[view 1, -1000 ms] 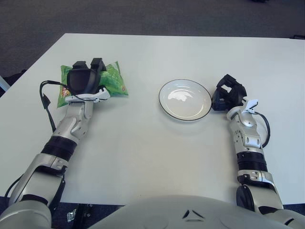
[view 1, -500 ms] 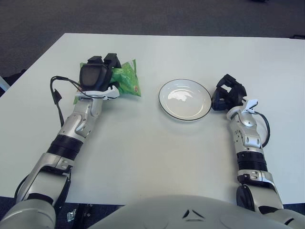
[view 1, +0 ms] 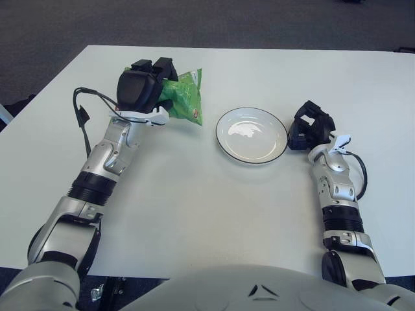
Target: Put the snack into the plate.
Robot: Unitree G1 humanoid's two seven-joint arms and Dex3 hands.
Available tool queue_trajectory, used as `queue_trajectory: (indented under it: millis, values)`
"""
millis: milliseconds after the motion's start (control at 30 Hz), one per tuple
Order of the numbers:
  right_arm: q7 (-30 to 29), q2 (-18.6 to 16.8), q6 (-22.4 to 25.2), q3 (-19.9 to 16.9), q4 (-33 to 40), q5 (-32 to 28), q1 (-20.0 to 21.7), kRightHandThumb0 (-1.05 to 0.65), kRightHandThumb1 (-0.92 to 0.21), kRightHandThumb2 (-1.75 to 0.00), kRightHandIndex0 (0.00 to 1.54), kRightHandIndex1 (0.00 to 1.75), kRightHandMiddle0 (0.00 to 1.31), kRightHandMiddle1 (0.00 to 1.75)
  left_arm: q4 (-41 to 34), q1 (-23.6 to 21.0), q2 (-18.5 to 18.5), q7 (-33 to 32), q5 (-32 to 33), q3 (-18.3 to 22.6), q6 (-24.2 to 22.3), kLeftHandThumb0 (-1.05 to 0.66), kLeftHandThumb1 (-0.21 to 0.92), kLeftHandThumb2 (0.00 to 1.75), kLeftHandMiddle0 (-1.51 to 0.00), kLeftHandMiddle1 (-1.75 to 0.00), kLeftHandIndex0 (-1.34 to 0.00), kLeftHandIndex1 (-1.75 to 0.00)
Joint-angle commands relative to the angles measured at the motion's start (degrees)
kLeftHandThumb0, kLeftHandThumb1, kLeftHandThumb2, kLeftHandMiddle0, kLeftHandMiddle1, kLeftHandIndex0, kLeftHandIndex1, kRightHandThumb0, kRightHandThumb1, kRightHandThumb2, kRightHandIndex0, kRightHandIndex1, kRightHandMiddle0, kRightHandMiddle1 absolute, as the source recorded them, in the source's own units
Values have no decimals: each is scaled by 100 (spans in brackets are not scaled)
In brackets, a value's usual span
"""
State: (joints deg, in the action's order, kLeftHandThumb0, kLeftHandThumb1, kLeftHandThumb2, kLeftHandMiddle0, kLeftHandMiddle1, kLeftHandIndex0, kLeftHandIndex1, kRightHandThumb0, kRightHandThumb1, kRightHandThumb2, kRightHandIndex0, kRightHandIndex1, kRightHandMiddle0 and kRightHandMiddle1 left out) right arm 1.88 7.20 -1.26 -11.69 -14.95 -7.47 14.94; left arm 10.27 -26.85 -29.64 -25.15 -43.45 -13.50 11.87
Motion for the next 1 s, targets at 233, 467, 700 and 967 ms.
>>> queue_trajectory:
  millis: [233,467,700,967]
  values:
    - [76,-27,135,4,-385,-2,-447,-1,7,-175,89,175,71,171,-516,-183,273,66,-392,-52,-26,0,-9,175,-93,-167,-69,-175]
    - [61,-21,163,4,-395,13,-437,-1,7,-175,89,175,70,172,-644,-288,507,117,-548,-144,47,0,-8,175,-92,-168,-69,-175]
    - [16,-37,203,3,-417,19,-405,-1,7,-175,89,175,70,172,-622,-517,685,274,-545,-343,269,0,-7,175,-91,-170,-68,-175]
    - [-16,-53,194,21,-405,27,-404,-1,7,-175,89,175,71,171,-357,-729,766,490,-223,-419,870,0,-7,175,-90,-172,-68,-175]
